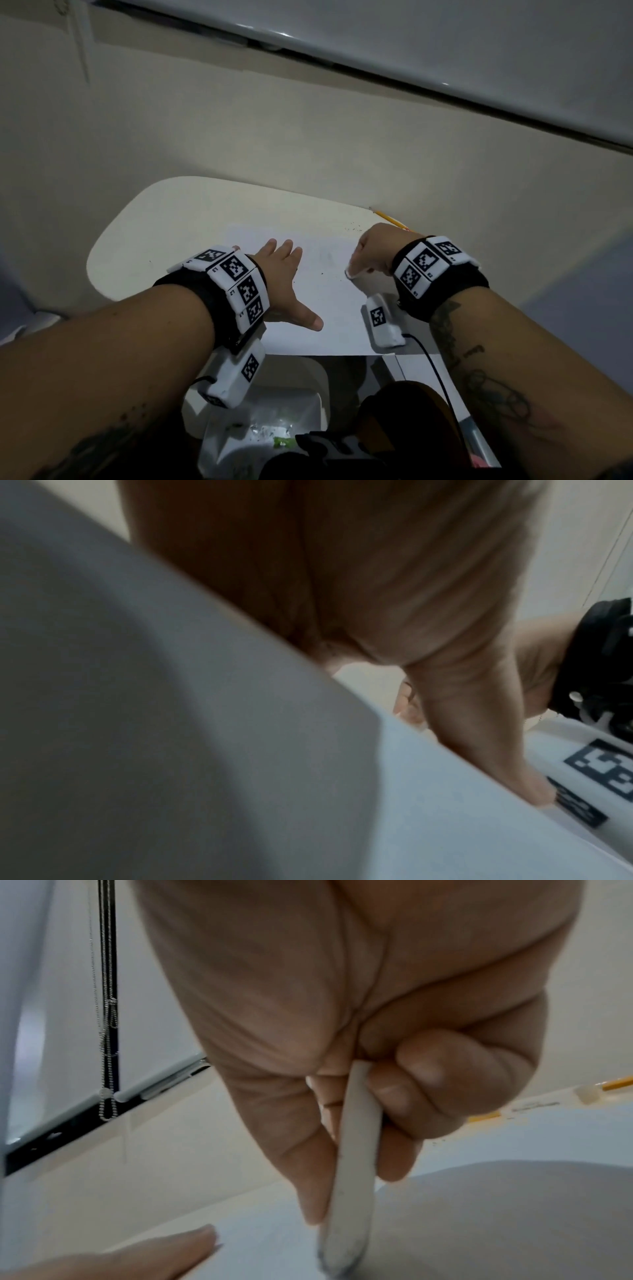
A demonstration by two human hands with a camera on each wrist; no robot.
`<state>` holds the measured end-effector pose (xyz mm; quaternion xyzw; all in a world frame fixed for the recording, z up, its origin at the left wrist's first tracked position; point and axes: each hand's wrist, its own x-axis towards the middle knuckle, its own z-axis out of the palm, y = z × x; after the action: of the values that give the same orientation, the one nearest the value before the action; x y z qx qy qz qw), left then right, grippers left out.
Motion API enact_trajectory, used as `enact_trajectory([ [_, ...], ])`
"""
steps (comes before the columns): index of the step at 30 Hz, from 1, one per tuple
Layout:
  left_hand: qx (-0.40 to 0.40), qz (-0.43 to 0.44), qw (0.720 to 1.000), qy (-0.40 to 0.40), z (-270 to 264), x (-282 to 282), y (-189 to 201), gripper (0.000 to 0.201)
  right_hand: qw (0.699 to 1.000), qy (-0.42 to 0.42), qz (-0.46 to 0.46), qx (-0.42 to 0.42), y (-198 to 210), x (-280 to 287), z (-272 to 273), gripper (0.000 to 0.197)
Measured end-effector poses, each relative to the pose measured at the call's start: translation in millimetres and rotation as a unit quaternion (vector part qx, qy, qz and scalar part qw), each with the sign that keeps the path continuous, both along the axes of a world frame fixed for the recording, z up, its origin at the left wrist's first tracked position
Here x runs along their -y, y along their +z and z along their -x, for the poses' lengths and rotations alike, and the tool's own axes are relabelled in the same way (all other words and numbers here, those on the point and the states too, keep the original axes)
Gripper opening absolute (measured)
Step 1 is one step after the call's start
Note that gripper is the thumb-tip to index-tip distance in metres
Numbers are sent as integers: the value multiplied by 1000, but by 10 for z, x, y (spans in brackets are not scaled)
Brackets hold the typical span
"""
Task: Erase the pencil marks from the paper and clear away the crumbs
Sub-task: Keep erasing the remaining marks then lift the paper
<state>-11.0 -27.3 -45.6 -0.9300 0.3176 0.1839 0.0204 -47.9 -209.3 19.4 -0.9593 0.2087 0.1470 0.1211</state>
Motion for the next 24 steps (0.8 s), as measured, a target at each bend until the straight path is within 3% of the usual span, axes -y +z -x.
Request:
enact_trajectory([
  [5,6,10,1000,-1,-16,-9,-27,139,991,56,-121,25,-74,-346,18,22],
  [9,1,7,1000,-3,-9,-10,-15,138,998,48,-33,-13,-45,-145,87,36],
  [13,2,6,1000,-1,15,-11,13,137,1000,19,-7,-11,36,-16,121,32],
  [18,3,6,1000,-1,9,-14,1,137,989,67,-126,24,-73,-364,109,19],
  [24,2,2,1000,1,22,-5,13,137,998,23,-51,-4,-19,3,205,28],
])
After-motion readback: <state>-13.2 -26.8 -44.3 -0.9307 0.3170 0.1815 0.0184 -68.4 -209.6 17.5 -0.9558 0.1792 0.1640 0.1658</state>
